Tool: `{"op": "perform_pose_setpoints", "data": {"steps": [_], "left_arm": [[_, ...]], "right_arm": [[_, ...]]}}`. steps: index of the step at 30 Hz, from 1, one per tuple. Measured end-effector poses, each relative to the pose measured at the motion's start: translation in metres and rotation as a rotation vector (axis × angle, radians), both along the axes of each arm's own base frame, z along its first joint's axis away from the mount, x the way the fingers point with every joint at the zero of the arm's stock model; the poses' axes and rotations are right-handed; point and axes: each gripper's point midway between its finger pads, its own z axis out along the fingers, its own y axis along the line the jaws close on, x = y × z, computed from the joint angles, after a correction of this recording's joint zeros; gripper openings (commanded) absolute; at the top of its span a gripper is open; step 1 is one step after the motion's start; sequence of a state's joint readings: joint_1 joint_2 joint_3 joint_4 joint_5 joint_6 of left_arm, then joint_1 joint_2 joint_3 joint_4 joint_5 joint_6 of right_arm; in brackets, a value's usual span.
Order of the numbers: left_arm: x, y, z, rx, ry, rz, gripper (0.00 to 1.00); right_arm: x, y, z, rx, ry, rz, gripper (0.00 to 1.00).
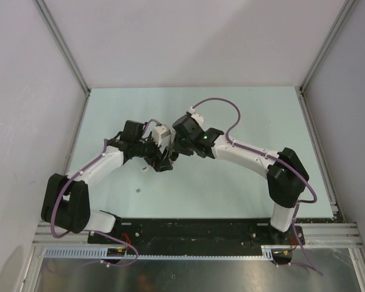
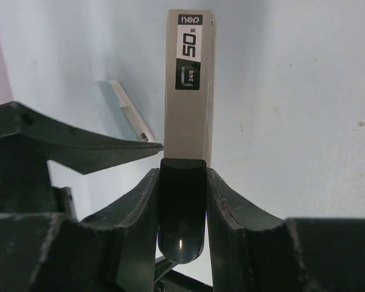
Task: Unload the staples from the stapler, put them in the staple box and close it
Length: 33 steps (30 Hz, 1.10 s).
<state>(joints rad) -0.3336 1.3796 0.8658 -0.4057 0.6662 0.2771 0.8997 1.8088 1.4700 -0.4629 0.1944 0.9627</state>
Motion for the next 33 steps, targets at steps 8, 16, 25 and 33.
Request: {"op": "perform_pose_setpoints", "data": {"steps": [8,16,25,33], "left_arm": [[0.006,-0.002,-0.008,0.006,-0.013,-0.019,0.59],[0.002,-0.003,-0.009,-0.002,-0.008,-0.044,0.27],[0.000,0.000,-0.016,0.019,0.001,-0.056,0.03],[0.010,0.001,-0.016,0.042,-0.067,-0.070,0.21]], "right_arm": [[0.003,0.005,0.019,0.061,-0.033,-0.013,0.00],[0.001,0.003,0.011,0.070,-0.020,-0.031,0.00],[-0.004,-0.006,0.008,0.075,-0.024,-0.029,0.00],[-0.040,-0.018,-0.040,0.023,0.066,0.064,0.00]]}}
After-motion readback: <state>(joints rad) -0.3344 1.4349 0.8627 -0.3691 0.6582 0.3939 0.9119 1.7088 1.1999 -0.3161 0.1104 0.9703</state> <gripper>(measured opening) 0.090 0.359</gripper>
